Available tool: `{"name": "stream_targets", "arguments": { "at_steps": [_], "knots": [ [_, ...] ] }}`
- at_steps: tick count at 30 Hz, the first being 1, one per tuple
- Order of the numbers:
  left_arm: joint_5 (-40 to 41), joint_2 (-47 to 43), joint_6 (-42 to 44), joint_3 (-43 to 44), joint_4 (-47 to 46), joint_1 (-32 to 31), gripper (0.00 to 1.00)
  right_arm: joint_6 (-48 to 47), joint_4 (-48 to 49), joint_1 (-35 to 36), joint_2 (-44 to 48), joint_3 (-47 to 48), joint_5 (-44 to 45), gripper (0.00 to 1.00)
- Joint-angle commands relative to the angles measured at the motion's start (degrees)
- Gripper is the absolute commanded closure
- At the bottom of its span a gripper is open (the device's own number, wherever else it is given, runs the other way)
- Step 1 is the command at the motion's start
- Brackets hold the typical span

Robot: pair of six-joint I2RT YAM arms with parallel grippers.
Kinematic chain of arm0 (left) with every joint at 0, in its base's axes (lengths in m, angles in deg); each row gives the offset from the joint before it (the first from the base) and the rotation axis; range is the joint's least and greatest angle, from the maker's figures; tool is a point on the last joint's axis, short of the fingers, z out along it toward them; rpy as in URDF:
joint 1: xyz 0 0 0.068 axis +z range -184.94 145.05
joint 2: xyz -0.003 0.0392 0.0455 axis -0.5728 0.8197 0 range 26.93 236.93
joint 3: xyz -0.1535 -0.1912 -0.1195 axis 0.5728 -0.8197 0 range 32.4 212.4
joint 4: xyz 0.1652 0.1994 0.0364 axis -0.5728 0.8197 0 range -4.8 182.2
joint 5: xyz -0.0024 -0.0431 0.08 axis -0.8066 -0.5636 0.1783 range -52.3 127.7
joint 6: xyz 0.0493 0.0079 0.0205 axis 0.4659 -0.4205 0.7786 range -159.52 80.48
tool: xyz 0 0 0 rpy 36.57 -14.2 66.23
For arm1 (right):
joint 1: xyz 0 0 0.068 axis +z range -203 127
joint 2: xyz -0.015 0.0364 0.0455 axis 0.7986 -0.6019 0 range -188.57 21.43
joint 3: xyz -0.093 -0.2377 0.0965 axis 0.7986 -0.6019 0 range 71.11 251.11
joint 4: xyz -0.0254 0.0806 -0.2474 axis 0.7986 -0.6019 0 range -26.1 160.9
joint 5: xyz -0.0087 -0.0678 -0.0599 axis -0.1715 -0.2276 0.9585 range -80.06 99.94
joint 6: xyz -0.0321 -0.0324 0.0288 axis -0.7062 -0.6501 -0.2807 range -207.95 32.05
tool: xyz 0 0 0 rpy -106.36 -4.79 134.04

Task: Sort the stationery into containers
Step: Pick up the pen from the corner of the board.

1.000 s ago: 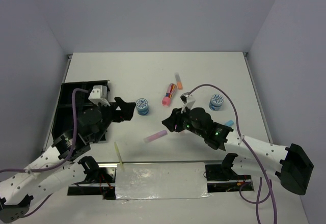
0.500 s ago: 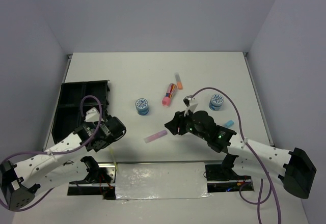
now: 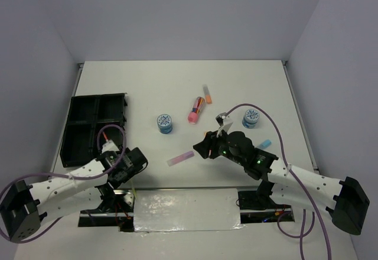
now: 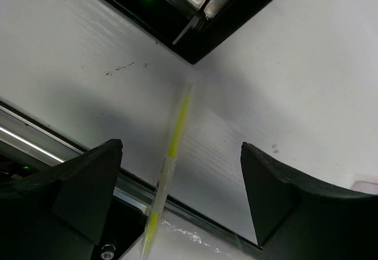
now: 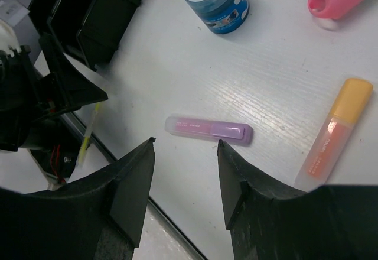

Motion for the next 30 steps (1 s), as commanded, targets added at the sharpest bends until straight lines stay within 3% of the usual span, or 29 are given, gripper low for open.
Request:
{"name": "stream_targets", "arguments": {
  "at_steps": [1, 7, 10, 11, 13, 20, 25, 30],
  "knots": [
    [-1.74, 3.42, -0.12, -0.83, -4.89, -0.71, 0.08, -0.88, 0.21, -0.26, 1.14, -0.21, 0.32, 0.46],
    [-2.10, 6.43, -2.58, -2.23, -5.33, -2.47, 0.19, -1.05, 0.12, -0.26, 1.67, -0.30, 0.84, 0.46],
    [-2.79, 5.38, -2.41, -4.25, -7.08, -2.56, 0.38, -1.14, 0.03, -0.17, 1.58, -0.21, 1.02, 0.46],
    [-2.97, 5.02, -2.06, -4.78, -8.57, -2.56, 0.52, -1.23, 0.03, -0.17, 1.41, -0.21, 1.02, 0.46],
    [-2.89, 4.15, -1.97, -5.22, -8.50, -2.73, 0.71, -1.23, -0.06, -0.17, 1.49, -0.12, 1.11, 0.46],
    [-2.71, 2.21, 1.53, -5.84, -11.92, -2.82, 1.00, -1.40, -0.41, -0.17, 2.72, -0.03, 1.72, 0.46],
    [-0.78, -1.73, 12.33, -2.07, -19.12, -3.08, 1.00, -2.10, -1.73, -0.26, 3.86, 0.32, 2.69, 0.46],
    [13.41, -6.31, 20.79, 10.93, -12.29, -3.52, 1.00, -2.98, -2.78, -0.87, 4.57, 0.93, 3.04, 0.45]
  ]
}}
